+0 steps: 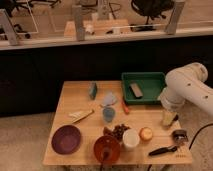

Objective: Wipe table surface with brush

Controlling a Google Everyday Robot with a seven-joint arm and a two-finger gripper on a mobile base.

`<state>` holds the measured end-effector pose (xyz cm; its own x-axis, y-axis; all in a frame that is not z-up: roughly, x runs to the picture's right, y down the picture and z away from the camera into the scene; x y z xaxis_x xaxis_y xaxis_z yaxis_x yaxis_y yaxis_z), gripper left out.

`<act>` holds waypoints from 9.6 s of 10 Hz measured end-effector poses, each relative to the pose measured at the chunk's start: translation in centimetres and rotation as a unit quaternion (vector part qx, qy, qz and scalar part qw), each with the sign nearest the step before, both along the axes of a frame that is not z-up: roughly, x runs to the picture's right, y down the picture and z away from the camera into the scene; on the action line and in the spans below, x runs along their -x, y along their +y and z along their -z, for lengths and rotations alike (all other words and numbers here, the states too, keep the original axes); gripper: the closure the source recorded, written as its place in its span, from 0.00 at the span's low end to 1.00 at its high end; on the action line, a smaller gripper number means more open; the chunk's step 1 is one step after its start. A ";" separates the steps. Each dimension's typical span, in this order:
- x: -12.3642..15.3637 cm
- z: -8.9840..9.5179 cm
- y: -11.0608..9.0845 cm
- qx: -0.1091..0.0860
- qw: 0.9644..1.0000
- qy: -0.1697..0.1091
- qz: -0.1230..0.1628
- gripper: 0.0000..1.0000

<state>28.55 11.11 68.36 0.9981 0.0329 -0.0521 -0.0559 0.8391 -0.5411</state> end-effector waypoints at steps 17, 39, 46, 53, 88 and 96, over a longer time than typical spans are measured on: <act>-3.2 -2.1 9.0 -0.061 0.994 -0.093 -0.012 0.20; -5.2 -7.3 18.5 -0.025 0.988 -0.135 0.064 0.20; -6.3 -8.2 18.5 -0.024 0.991 -0.103 0.083 0.20; -6.9 -9.8 19.6 -0.013 0.987 -0.125 0.103 0.46; -2.4 2.8 4.9 -0.023 0.931 -0.017 -0.365 1.00; -4.4 5.4 5.8 -0.051 0.762 0.036 -0.645 1.00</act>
